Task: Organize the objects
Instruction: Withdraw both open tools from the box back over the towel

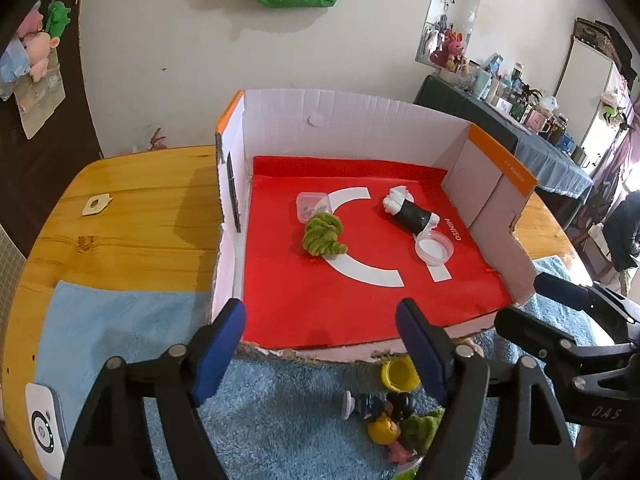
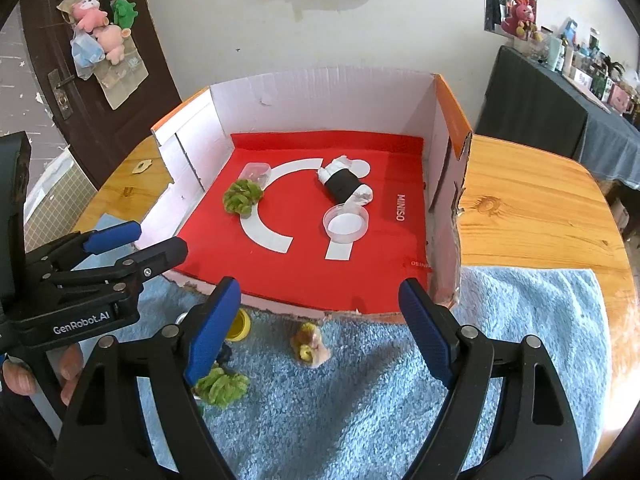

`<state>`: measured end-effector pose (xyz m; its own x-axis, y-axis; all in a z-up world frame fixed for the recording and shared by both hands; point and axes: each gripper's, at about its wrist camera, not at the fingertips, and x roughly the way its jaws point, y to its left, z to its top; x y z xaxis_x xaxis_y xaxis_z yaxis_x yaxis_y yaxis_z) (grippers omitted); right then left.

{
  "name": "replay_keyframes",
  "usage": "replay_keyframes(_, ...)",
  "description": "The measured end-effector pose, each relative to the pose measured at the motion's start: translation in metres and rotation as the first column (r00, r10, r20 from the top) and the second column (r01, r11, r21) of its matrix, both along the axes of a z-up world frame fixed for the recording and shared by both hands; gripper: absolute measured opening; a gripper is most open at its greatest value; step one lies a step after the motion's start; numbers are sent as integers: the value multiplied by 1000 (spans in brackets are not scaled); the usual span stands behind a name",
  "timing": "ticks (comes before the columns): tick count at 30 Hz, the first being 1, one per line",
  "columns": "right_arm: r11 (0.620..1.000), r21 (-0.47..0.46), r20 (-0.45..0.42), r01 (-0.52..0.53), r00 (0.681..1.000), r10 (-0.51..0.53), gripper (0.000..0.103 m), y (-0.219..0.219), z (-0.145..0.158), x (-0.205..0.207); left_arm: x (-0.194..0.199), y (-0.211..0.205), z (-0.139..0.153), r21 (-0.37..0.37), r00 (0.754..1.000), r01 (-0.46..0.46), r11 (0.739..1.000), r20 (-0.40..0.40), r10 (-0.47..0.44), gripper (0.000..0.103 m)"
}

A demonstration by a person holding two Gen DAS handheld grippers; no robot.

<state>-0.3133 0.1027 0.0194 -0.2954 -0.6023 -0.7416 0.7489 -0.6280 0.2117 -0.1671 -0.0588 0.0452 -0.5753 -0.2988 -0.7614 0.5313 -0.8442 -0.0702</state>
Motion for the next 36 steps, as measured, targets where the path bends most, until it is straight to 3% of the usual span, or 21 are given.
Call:
replay_keyframes(6, 1000, 1, -6, 0, 1000, 0, 90, 5, 2, 7, 5, 3, 2, -2, 1000, -5, 1000, -5, 5, 88)
replay_keyframes(13, 1000, -2, -8, 7, 1000, -7, 90, 12, 4, 13, 12, 7, 2, 6, 1000, -19, 1000, -5, 19, 94)
replay_keyframes(36, 1000, 3, -20, 4, 1000, -4, 97, 37, 2, 43, 36, 28, 1, -6, 1000, -25, 1000, -6, 25, 98)
